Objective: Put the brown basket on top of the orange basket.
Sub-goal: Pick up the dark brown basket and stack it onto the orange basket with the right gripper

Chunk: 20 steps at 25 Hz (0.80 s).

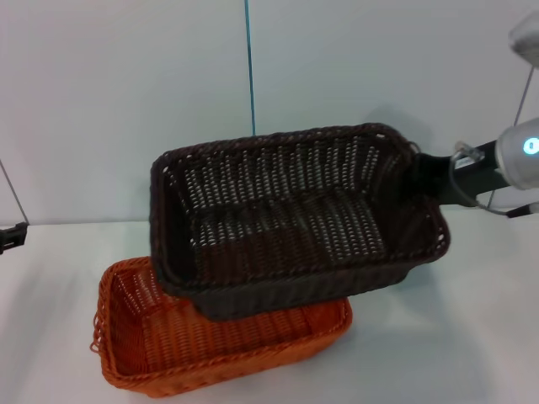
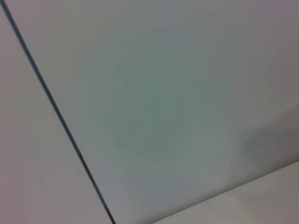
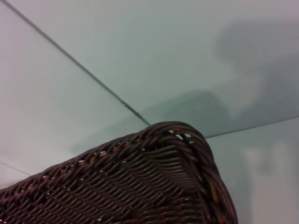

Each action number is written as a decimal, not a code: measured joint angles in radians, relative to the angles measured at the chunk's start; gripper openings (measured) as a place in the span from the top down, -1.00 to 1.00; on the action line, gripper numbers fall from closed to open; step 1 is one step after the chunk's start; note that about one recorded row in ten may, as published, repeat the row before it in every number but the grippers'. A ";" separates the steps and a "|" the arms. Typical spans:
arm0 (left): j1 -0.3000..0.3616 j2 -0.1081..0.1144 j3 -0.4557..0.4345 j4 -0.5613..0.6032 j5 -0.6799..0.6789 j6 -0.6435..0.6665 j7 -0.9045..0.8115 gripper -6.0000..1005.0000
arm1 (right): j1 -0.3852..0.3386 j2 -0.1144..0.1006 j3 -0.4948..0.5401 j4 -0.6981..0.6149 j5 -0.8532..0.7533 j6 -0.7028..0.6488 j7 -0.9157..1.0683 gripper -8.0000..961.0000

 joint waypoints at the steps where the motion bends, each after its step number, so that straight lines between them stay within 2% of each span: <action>1: 0.000 -0.001 0.001 0.000 0.000 0.000 0.000 -0.44 | 0.003 0.001 -0.010 -0.009 0.001 0.010 0.000 0.65; 12: 0.001 -0.004 0.002 0.000 0.000 -0.003 0.000 -0.44 | 0.011 0.007 -0.119 -0.131 0.086 0.144 -0.016 0.65; 20: 0.001 -0.004 0.003 0.000 0.000 -0.004 0.000 -0.44 | 0.039 0.018 -0.132 -0.199 0.121 0.194 -0.026 0.65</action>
